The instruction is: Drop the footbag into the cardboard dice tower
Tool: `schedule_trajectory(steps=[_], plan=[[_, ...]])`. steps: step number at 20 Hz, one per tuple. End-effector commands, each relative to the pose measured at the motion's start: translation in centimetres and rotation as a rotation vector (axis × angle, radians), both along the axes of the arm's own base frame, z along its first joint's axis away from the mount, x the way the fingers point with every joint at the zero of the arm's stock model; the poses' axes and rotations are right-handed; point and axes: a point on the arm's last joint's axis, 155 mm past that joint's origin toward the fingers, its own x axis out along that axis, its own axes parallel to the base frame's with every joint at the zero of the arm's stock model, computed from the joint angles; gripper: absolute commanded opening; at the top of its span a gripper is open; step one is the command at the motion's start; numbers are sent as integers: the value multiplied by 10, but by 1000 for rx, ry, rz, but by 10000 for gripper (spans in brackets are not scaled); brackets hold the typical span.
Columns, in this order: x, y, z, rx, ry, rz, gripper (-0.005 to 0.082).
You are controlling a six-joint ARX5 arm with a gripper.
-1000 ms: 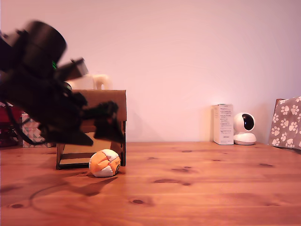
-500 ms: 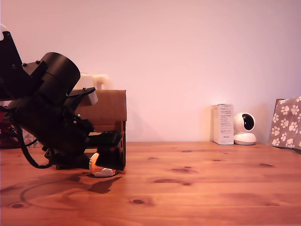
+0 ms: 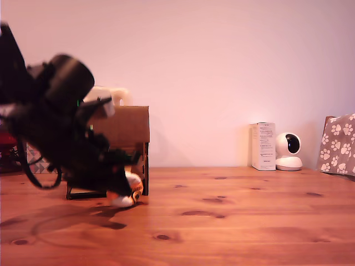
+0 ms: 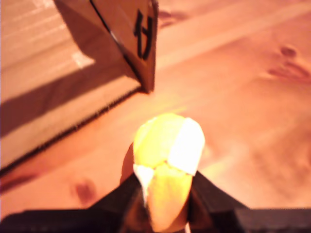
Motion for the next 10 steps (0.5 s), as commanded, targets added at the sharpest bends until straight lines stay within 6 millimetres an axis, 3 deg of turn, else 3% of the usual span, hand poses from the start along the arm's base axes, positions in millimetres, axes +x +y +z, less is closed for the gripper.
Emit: schedule_trajectory(steps=[1, 6, 10], plan=[[-8, -9, 26, -29, -34, -37, 102], [-30, -12, 81, -65, -85, -71, 102], [-31, -1, 144, -121, -232, -43, 102]])
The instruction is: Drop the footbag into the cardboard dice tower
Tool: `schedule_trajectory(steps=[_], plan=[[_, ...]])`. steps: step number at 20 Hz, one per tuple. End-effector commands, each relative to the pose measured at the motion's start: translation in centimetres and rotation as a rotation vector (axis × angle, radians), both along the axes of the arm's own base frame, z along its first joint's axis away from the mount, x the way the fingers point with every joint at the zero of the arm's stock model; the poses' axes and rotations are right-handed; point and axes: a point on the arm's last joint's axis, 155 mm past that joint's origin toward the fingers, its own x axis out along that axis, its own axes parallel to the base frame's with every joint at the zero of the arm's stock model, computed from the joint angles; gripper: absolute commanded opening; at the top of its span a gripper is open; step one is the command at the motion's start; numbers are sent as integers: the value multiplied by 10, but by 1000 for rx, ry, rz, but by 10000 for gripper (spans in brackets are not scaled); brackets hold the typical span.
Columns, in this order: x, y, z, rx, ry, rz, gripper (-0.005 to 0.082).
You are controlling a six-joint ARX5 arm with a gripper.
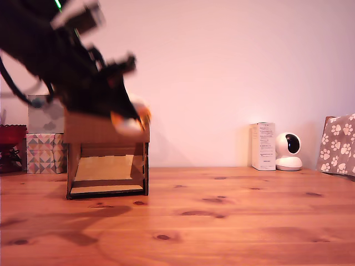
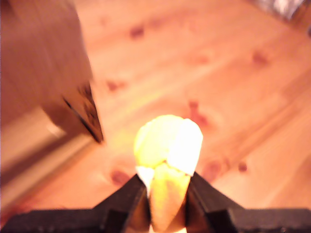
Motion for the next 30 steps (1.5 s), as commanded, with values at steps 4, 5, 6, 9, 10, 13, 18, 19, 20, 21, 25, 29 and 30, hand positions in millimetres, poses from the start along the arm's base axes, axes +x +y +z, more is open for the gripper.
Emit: schedule_trajectory(steps=[4, 5, 6, 9, 10, 13, 18, 19, 20, 21, 25, 29, 30], plan=[[15, 29, 67, -52, -214, 91, 102], [20, 34, 75, -62, -248, 108, 102], [24, 38, 82, -72, -275, 122, 102], [36, 52, 100, -101, -344, 164, 103], [41, 58, 104, -103, -354, 182, 103], [60, 71, 105, -79, -317, 216, 111], [97, 65, 90, -23, -174, 181, 111], [105, 62, 86, -5, -152, 175, 111], [114, 60, 81, 11, -134, 172, 111], [122, 58, 76, 22, -116, 169, 111], [139, 51, 57, 59, -57, 144, 121], [142, 51, 64, 78, -74, 137, 615], [141, 52, 67, 82, -64, 136, 625]])
